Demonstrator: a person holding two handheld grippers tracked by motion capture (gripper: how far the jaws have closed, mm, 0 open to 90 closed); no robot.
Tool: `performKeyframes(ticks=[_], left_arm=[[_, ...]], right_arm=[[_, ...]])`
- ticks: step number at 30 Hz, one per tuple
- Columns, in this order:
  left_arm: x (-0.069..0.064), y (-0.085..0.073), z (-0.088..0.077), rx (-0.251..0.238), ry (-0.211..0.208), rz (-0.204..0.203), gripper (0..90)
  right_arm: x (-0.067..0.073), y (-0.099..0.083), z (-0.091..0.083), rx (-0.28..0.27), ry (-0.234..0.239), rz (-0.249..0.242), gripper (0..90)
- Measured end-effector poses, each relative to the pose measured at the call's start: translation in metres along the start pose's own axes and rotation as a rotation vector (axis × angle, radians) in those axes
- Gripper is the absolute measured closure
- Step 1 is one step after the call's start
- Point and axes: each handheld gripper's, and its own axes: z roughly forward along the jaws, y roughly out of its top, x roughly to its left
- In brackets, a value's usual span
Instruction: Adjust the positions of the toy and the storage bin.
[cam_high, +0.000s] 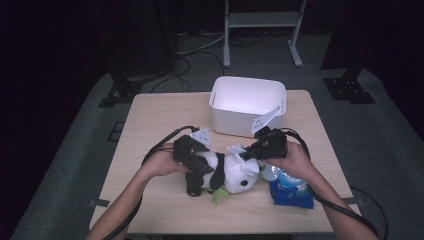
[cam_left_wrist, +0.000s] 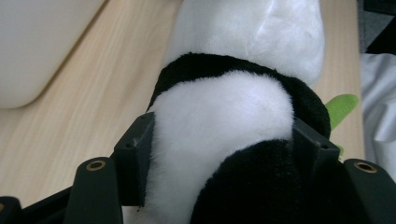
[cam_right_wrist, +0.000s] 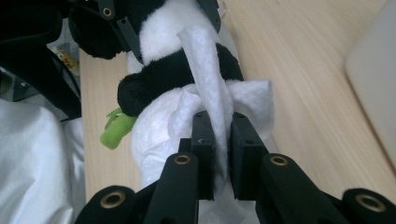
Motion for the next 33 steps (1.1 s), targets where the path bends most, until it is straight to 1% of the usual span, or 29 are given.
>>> performKeyframes(ticks=[1,4,5,6,7,8,9,10,11,12,15,16,17,18,19,20,21,22,23,24,25,26,27,28,30,31,33], left_arm=[[0.002,0.001,0.0,-0.004,0.02,0.009,34.4],[0.008,0.004,0.0,-0.004,0.054,0.024,34.7],[0.008,0.004,0.0,-0.004,0.054,0.024,34.7],[0.012,0.005,-0.001,0.003,0.105,0.041,34.9],[0.012,0.005,-0.001,0.003,0.105,0.041,35.1],[0.013,0.005,-0.001,0.0,0.131,0.051,35.0],[0.014,0.005,-0.001,0.004,0.144,0.059,35.0],[0.016,0.002,-0.001,-0.012,0.147,0.074,34.9],[0.016,0.002,-0.001,-0.012,0.147,0.074,34.6],[0.014,-0.002,0.0,-0.038,0.137,0.086,34.4],[0.008,-0.005,-0.001,-0.05,0.136,0.105,33.0],[0.005,-0.007,-0.001,-0.053,0.128,0.113,32.1],[0.005,-0.007,-0.001,-0.053,0.128,0.113,31.0],[0.003,-0.008,-0.002,-0.053,0.125,0.118,29.5],[0.001,-0.009,-0.003,-0.071,0.104,0.091,28.1],[0.0,-0.009,-0.004,-0.075,0.093,0.082,26.6],[0.0,-0.009,-0.004,-0.075,0.093,0.082,25.4],[0.0,-0.01,-0.006,-0.093,0.06,0.051,24.1],[0.0,-0.011,-0.007,-0.1,0.041,0.044,22.7],[0.0,-0.011,-0.007,-0.1,0.041,0.044,21.1],[-0.001,-0.012,-0.011,-0.137,-0.007,0.004,20.4],[-0.001,-0.012,-0.014,-0.151,-0.028,-0.009,20.4],[-0.001,-0.012,-0.017,-0.161,-0.039,-0.02,20.0],[-0.002,-0.012,-0.019,-0.16,-0.036,-0.019,19.5],[-0.002,-0.013,-0.02,-0.139,-0.038,-0.019,18.9],[-0.002,-0.013,-0.02,-0.139,-0.038,-0.019,18.3],[-0.004,-0.016,-0.022,-0.137,-0.04,-0.03,17.7]], right_arm=[[-0.001,0.001,-0.001,-0.001,-0.003,0.004,81.1],[-0.008,0.004,-0.002,-0.006,-0.015,0.01,81.1],[-0.01,0.005,-0.002,-0.007,-0.016,0.019,81.1],[-0.012,0.005,-0.002,-0.007,-0.015,0.021,81.1],[-0.015,0.006,-0.001,-0.004,-0.016,0.019,81.1],[-0.016,0.007,-0.001,-0.006,-0.013,0.029,81.1],[-0.016,0.007,-0.001,-0.006,-0.013,0.029,81.1],[-0.02,0.01,0.001,-0.007,-0.012,0.033,81.1],[-0.02,0.01,0.001,-0.007,-0.012,0.033,81.1],[-0.023,0.015,0.002,-0.015,-0.017,0.034,81.1],[-0.029,0.023,0.004,-0.037,-0.019,0.037,81.1],[-0.03,0.026,0.006,-0.04,-0.02,0.036,81.1],[-0.03,0.026,0.006,-0.04,-0.02,0.036,81.1],[-0.034,0.029,0.012,-0.033,-0.016,0.04,81.1],[-0.034,0.029,0.015,-0.023,-0.01,0.044,81.2],[-0.034,0.028,0.019,-0.008,-0.003,0.043,81.1],[-0.034,0.028,0.019,-0.008,-0.003,0.043,81.1],[-0.033,0.023,0.027,0.019,0.016,0.045,81.1],[-0.031,0.021,0.029,0.022,0.026,0.05,81.2],[-0.029,0.019,0.03,0.02,0.034,0.051,81.2],[-0.027,0.017,0.03,0.022,0.043,0.058,81.2],[-0.026,0.015,0.03,0.026,0.051,0.05,81.2],[-0.023,0.013,0.029,0.03,0.056,0.049,81.2],[-0.021,0.011,0.029,0.036,0.057,0.043,81.2],[-0.016,0.007,0.027,0.043,0.053,0.04,81.2],[-0.016,0.007,0.027,0.043,0.053,0.04,81.2],[-0.011,0.003,0.027,0.047,0.054,0.028,81.2]])
